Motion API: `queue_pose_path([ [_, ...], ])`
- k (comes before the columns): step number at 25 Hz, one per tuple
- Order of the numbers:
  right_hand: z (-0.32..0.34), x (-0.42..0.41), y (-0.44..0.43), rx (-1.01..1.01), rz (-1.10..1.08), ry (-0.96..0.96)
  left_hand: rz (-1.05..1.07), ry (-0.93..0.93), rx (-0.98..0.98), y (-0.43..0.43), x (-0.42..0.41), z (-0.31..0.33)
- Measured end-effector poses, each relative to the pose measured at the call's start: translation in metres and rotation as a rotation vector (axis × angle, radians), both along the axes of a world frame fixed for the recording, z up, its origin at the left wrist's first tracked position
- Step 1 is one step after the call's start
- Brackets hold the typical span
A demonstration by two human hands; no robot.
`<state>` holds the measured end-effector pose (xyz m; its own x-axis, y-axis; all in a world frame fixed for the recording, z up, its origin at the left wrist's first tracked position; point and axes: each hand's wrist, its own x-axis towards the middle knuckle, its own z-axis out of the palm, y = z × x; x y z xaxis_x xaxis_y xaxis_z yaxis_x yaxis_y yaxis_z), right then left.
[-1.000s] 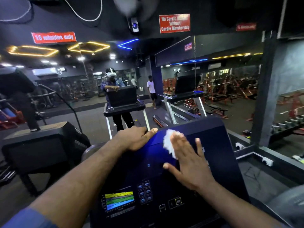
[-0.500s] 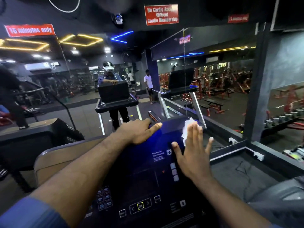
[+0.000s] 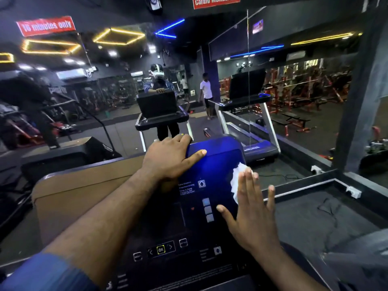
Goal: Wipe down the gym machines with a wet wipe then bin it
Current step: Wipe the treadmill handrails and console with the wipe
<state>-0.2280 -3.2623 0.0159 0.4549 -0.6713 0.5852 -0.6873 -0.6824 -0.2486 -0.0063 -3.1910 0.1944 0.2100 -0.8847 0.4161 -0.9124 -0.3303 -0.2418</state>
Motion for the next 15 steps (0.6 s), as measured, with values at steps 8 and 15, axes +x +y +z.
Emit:
queue_pose_path([
  [8, -0.043, -0.02, 0.026, -0.138, 0.243, 0.118, 0.011, -0.112, -0.039, 0.023, -0.01, -0.027],
  [15, -0.002, 0.035, 0.052, -0.102, 0.333, 0.142, 0.006, -0.068, -0.09, 0.038, -0.015, -0.039],
])
